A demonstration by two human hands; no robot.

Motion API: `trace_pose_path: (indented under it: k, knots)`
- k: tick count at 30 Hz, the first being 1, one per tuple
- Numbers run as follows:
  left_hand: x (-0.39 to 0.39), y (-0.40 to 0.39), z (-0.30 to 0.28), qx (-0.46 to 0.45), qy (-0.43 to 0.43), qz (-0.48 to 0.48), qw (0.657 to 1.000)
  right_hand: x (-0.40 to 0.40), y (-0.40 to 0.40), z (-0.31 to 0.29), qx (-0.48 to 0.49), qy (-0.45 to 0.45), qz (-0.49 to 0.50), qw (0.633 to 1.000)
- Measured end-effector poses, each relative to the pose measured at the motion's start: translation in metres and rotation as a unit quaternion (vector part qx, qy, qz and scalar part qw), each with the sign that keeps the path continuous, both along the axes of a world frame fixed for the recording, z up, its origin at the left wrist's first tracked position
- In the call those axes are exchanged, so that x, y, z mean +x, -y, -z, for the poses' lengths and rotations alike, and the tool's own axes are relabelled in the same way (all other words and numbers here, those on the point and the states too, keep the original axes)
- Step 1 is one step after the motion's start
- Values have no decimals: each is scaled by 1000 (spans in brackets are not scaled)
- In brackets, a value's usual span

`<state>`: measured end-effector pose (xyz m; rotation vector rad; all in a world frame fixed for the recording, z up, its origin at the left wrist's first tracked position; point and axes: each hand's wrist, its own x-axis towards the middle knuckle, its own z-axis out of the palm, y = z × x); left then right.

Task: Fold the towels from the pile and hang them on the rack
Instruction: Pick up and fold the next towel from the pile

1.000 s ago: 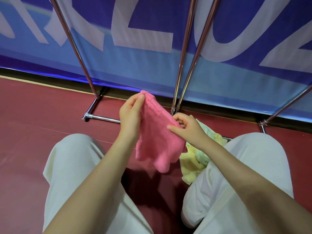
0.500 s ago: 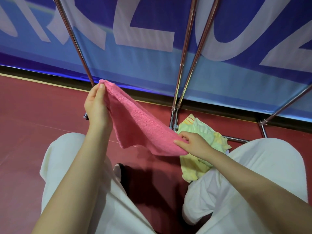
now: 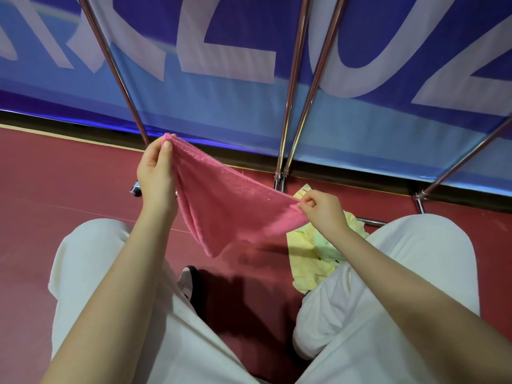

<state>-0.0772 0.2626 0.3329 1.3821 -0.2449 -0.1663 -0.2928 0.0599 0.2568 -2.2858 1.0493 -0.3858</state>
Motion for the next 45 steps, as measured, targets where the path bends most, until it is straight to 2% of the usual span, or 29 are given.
trace_pose_path:
  k: [4, 7, 11, 13, 16, 19, 22, 25, 28, 31, 33, 36, 38, 42, 45]
  knots:
    - [9, -2, 10, 67, 0, -49, 997, 1, 6, 0, -15, 34, 24, 999]
    - [12, -1, 19, 67, -39, -53, 996, 3, 8, 0, -42, 49, 23, 998]
    - [11, 2, 29, 57, -84, -42, 994, 3, 12, 1, -83, -16, 37, 996]
    - [10, 4, 31, 54, -89, -33, 994, 3, 15, -3, -8, 6, 52, 999]
    - [7, 8, 32, 51, -82, -29, 995, 4, 14, -19, 177, 177, 84, 965]
    - [5, 11, 34, 47, -73, -23, 996, 1, 14, -32, 230, 271, 99, 929]
    - [3, 16, 35, 85, -20, -47, 995, -3, 18, -35, 252, 284, 118, 917]
    - [0, 20, 39, 190, 107, -57, 974, -7, 24, -30, 197, 245, 148, 938]
    - [-5, 21, 47, 353, 230, -64, 905, -15, 29, -29, 88, 197, 145, 966]
    - [-11, 21, 53, 440, 286, -89, 847, -24, 31, -30, 8, 191, 145, 971]
    - [-11, 23, 54, 438, 287, -98, 846, -28, 31, -30, -6, 205, 144, 968]
    - [-8, 27, 58, 391, 238, -85, 885, -29, 29, -28, -7, 199, 130, 971]
    - [-8, 30, 61, 390, 201, -53, 897, -29, 30, -26, -3, 199, 130, 971]
    - [-20, 38, 64, 432, 182, 53, 882, -29, 32, -27, 14, 226, 148, 963]
    - [-28, 42, 66, 446, 172, 91, 874, -28, 34, -27, 25, 236, 161, 958]
